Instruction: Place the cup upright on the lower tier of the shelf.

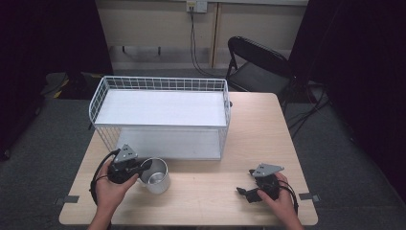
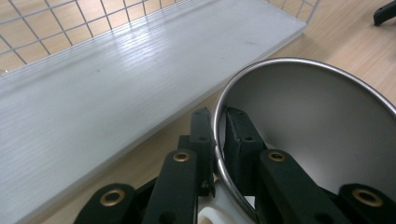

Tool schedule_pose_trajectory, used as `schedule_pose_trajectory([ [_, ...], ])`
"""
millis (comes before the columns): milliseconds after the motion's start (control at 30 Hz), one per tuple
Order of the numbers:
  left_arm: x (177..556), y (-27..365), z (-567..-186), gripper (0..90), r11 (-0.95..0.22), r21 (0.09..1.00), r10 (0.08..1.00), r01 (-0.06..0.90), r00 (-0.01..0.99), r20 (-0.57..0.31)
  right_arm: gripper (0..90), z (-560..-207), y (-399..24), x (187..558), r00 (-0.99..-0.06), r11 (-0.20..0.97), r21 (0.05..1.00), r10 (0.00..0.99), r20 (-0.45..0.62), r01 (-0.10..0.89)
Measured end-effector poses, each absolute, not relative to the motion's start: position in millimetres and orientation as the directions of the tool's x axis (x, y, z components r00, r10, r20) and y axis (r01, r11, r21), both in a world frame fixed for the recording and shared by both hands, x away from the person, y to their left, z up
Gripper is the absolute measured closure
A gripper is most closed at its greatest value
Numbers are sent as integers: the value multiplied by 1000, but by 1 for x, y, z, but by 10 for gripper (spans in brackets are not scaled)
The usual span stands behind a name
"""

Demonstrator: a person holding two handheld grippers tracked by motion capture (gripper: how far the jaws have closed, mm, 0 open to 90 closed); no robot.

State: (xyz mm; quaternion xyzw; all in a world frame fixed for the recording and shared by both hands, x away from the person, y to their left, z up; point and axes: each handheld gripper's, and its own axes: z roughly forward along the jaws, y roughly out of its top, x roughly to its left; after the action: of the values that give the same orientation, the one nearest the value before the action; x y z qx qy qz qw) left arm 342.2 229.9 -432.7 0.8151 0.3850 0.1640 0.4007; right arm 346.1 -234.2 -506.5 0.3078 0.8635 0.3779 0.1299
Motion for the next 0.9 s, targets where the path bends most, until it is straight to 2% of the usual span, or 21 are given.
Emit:
schedule_pose_trajectory([
  [533, 345, 240, -418, 820, -319, 808, 801, 496, 596, -50, 117, -506, -234, 346, -777, 525, 733, 630, 8, 433],
  [900, 349, 244, -412, 820, -309, 813, 835, 494, 551, -17, 117, -506, -234, 346, -777, 525, 733, 630, 8, 433],
])
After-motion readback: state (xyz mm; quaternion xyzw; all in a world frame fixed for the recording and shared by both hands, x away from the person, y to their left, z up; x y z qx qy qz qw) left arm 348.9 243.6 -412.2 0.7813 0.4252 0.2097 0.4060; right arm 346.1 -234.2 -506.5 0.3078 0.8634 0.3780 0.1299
